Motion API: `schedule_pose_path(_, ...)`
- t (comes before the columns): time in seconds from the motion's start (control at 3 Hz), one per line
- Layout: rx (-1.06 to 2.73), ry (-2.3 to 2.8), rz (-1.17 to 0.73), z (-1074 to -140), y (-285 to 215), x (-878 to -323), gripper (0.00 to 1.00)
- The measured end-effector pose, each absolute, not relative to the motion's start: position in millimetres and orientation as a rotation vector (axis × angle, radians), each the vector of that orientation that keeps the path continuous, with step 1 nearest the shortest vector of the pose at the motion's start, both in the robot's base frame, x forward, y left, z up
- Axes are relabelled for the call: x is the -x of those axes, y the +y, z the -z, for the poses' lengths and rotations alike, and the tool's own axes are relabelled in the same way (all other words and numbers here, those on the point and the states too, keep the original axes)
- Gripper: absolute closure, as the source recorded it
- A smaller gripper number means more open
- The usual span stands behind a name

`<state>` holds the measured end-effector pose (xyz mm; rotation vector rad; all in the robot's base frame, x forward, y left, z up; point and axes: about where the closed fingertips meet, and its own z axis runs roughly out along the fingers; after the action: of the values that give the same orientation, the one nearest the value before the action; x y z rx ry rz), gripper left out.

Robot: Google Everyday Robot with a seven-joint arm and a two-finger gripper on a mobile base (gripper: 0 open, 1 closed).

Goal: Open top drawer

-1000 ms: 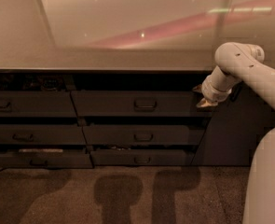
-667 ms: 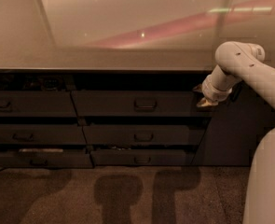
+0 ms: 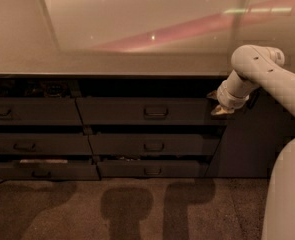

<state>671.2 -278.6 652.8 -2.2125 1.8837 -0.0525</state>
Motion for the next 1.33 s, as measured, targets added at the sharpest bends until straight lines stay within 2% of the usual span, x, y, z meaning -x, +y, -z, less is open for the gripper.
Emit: schedule_pose_path(1.33,2.213,1.869,0.091,-674.0,-287.0,-665.0,1.00)
